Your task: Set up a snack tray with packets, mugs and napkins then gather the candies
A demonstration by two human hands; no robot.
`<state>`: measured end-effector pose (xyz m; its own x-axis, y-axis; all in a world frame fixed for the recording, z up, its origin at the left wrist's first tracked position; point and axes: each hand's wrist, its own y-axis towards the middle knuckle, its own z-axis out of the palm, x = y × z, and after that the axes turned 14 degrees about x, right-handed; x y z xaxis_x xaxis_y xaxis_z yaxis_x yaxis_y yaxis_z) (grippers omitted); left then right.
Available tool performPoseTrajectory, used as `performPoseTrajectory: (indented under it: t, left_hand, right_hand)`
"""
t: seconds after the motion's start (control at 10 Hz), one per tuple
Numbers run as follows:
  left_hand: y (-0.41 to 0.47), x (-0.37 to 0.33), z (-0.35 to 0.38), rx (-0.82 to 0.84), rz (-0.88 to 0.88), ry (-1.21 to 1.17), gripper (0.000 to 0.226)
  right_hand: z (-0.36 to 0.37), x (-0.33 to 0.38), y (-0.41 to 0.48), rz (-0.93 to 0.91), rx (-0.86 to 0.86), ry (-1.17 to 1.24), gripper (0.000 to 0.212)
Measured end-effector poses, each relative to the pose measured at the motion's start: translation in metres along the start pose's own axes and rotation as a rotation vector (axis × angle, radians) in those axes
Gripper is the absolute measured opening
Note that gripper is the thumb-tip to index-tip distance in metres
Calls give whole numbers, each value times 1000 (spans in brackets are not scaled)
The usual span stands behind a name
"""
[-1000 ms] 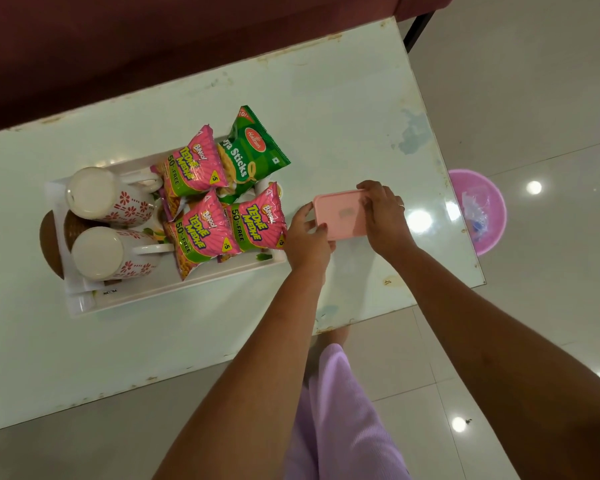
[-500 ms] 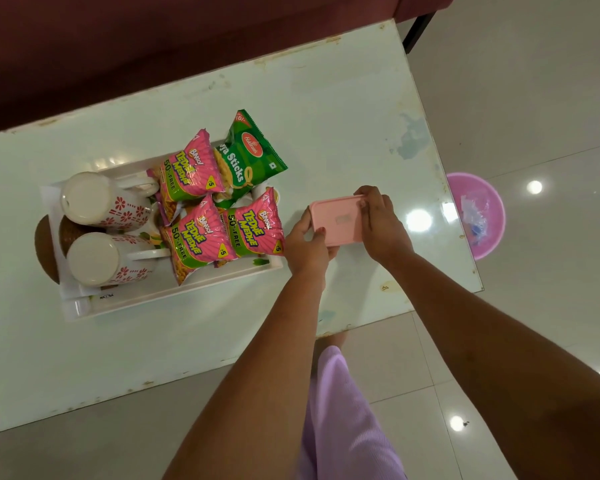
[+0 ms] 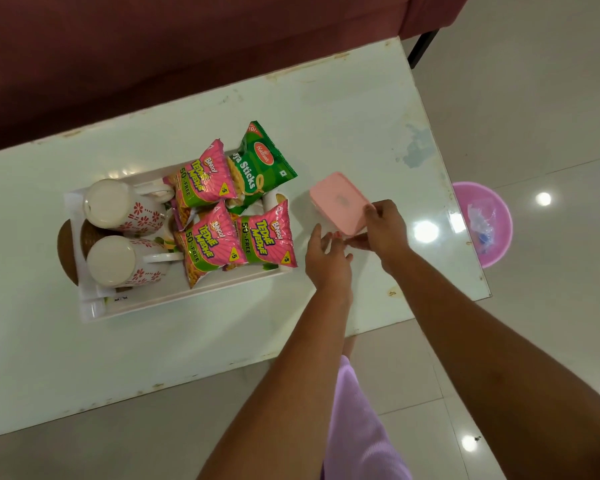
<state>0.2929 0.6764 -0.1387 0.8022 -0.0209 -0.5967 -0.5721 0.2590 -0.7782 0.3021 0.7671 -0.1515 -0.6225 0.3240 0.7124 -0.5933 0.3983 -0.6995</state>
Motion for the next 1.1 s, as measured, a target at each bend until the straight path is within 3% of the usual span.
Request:
performPoseTrajectory:
  t: [0.1,0.2,0.4,0.6,0.9,1.1]
  left_hand:
    - [5,-6,-2,9,49,204,54]
    - [7,-21,-7,-34,48,419,59]
    - [-3,-22,-15,9,-3,599,65]
    - [7,-16,-24,49,-65,564,55]
    - [8,-2,-41,209,-217,463,69]
    - [-4,4,-68,259,-196,494,48]
  right_hand:
    - [17,2,-3,-4,-25,135,8]
    - [37,1,-2,23,-42,115,10]
    - [48,-10,-1,24,-110,-85,6]
    - [48,-7,0,1,-128,-212,7]
    - [52,-2,-6,0,-121,-166,17]
    - [54,4,-16,70,-67,-319,48]
